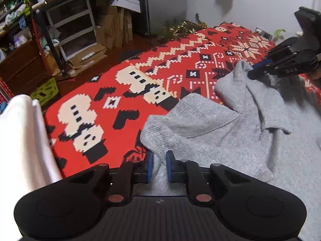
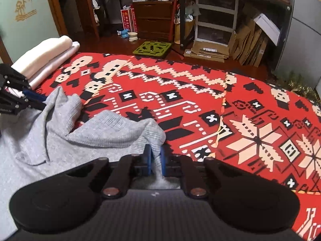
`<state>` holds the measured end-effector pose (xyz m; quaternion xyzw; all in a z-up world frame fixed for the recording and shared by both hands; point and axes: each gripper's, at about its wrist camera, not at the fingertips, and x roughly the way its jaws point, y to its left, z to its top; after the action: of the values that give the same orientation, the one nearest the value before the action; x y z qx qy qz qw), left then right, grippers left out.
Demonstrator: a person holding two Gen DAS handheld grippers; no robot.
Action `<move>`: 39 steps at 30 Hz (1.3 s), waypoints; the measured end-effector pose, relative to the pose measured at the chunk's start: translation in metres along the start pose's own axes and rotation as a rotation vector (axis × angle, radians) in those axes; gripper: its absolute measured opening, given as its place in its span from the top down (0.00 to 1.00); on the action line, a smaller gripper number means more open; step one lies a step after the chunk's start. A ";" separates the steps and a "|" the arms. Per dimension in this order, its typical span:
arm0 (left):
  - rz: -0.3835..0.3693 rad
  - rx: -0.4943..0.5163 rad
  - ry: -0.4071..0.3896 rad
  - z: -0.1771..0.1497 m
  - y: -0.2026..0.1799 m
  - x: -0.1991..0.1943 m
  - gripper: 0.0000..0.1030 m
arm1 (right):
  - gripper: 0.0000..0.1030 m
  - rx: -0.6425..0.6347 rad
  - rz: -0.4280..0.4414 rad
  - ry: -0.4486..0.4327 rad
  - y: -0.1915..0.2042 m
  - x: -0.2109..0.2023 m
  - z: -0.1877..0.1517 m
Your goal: Fold clothes
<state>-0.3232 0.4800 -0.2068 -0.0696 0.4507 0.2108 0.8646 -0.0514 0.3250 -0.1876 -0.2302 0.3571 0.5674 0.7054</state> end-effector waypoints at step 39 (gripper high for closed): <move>0.036 -0.380 0.027 0.021 0.038 -0.001 0.96 | 0.93 0.440 0.029 0.003 -0.044 -0.020 0.015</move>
<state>-0.3242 0.5204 -0.1914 -0.2262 0.4153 0.3067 0.8260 -0.0068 0.3121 -0.1662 -0.0666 0.4767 0.4856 0.7297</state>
